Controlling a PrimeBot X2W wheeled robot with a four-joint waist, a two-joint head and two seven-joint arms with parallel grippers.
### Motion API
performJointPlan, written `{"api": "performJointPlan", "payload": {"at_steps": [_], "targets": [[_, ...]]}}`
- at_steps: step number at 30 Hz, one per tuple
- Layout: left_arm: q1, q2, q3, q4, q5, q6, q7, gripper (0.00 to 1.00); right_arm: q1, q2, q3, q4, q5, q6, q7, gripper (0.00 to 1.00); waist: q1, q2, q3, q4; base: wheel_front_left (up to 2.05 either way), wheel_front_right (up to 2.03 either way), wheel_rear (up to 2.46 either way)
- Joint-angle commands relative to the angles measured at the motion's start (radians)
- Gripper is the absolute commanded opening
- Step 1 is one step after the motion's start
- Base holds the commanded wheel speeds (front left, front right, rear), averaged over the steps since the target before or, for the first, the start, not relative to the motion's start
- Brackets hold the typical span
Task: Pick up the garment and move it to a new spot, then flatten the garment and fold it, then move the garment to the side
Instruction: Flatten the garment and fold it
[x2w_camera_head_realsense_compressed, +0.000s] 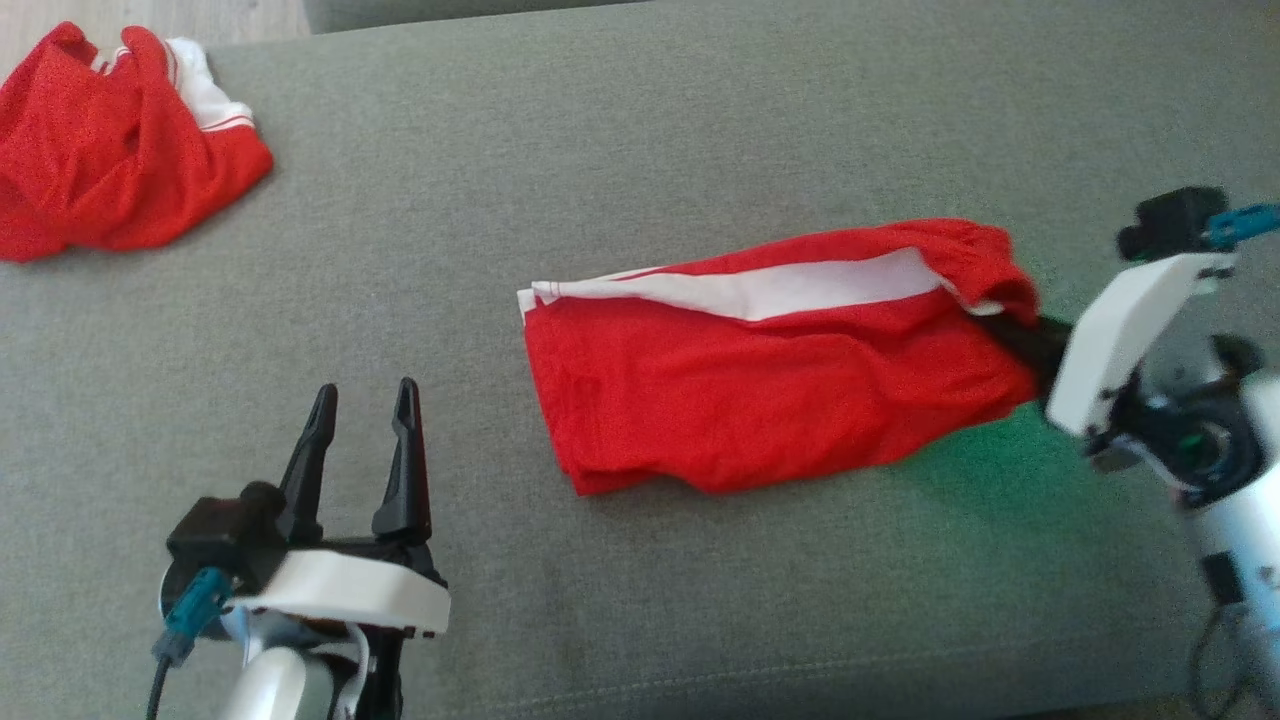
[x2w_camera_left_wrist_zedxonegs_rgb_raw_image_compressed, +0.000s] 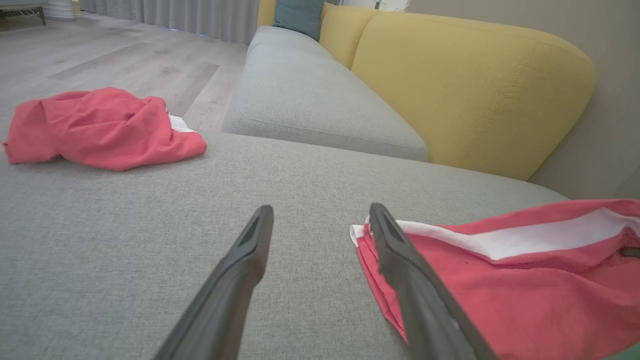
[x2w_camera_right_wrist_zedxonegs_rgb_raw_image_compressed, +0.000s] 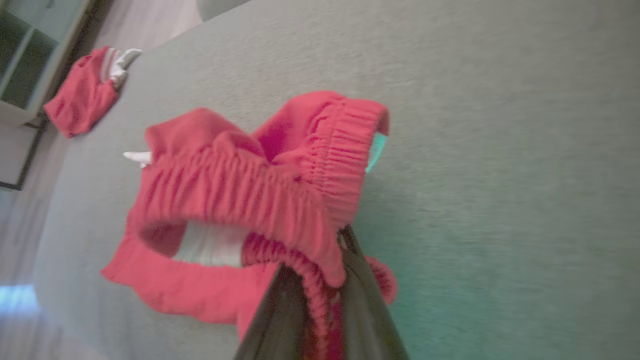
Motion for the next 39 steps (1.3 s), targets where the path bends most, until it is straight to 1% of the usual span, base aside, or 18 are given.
{"api": "performJointPlan", "payload": {"at_steps": [1,6,10,12,15,22,23,24,26,29,31,35,39], "targets": [[-0.051,0.015,0.024,-0.031,0.008,0.001,-0.002,1.0,0.013,0.016,0.003,-0.049,0.019,-0.001,0.005,0.0,0.0,-0.0001,0.002,-0.002,0.0,0.0,0.0],[-0.061,0.014,0.017,-0.023,0.006,-0.001,-0.001,1.0,0.033,0.129,0.026,-0.107,0.071,-0.001,0.01,0.0,0.0,-0.0001,0.001,0.005,0.0,0.0,0.0],[-0.065,0.013,0.012,-0.017,0.005,-0.002,-0.001,1.0,0.033,0.229,0.035,-0.106,0.093,-0.001,-0.009,0.0,0.0,-0.0001,-0.004,0.03,0.0,0.0,0.0],[-0.068,0.011,0.01,-0.016,0.004,-0.001,-0.002,1.0,0.027,0.266,0.048,-0.097,0.09,-0.001,-0.016,0.0,0.0,-0.0001,-0.006,0.048,0.0,0.0,0.0],[-0.067,0.01,0.008,-0.011,0.002,0.001,-0.002,1.0,0.014,0.301,0.073,-0.073,0.069,-0.001,-0.029,0.0,0.0,-0.0001,-0.01,0.072,0.0,0.0,0.0],[-0.065,0.002,0.001,-0.001,-0.007,-0.001,-0.006,1.0,-0.027,0.348,0.101,0.038,0.001,-0.001,-0.094,0.0,0.0,-0.0001,-0.018,0.131,0.0,0.0,0.0],[-0.064,0.001,0.001,0.001,-0.008,-0.001,-0.007,1.0,-0.035,0.353,0.101,0.057,-0.011,-0.001,-0.105,0.18,0.0,-0.0001,-0.018,0.138,0.0,0.0,0.0],[-0.063,0.001,0.001,0.003,-0.009,-0.001,-0.008,1.0,-0.043,0.358,0.1,0.077,-0.02,-0.001,-0.114,0.41,0.0,-0.0001,-0.018,0.143,0.0,0.0,0.0],[-0.062,-0.002,-0.001,0.006,-0.011,-0.002,-0.01,1.0,-0.06,0.366,0.097,0.113,-0.031,-0.001,-0.13,1.0,0.0,-0.0001,-0.019,0.153,0.0,0.0,0.0],[-0.062,-0.005,-0.004,0.009,-0.012,-0.003,-0.012,1.0,-0.086,0.374,0.093,0.152,-0.026,-0.001,-0.162,1.0,0.0,-0.0001,-0.018,0.162,0.0,0.0,0.0],[-0.063,-0.007,-0.006,0.011,-0.012,-0.003,-0.013,1.0,-0.1,0.376,0.094,0.165,0.002,-0.001,-0.182,1.0,0.0,-0.0001,-0.018,0.165,0.0,0.0,0.0],[-0.064,-0.008,-0.007,0.013,-0.013,-0.004,-0.015,1.0,-0.117,0.377,0.129,0.158,0.07,-0.001,-0.213,1.0,0.0,-0.0001,-0.018,0.167,0.0,0.0,0.0],[-0.065,-0.01,-0.006,0.014,-0.012,-0.002,-0.019,1.0,-0.133,0.377,0.171,0.134,0.139,-0.001,-0.266,1.0,0.0,-0.0001,-0.018,0.16,0.0,0.0,0.0]]}}
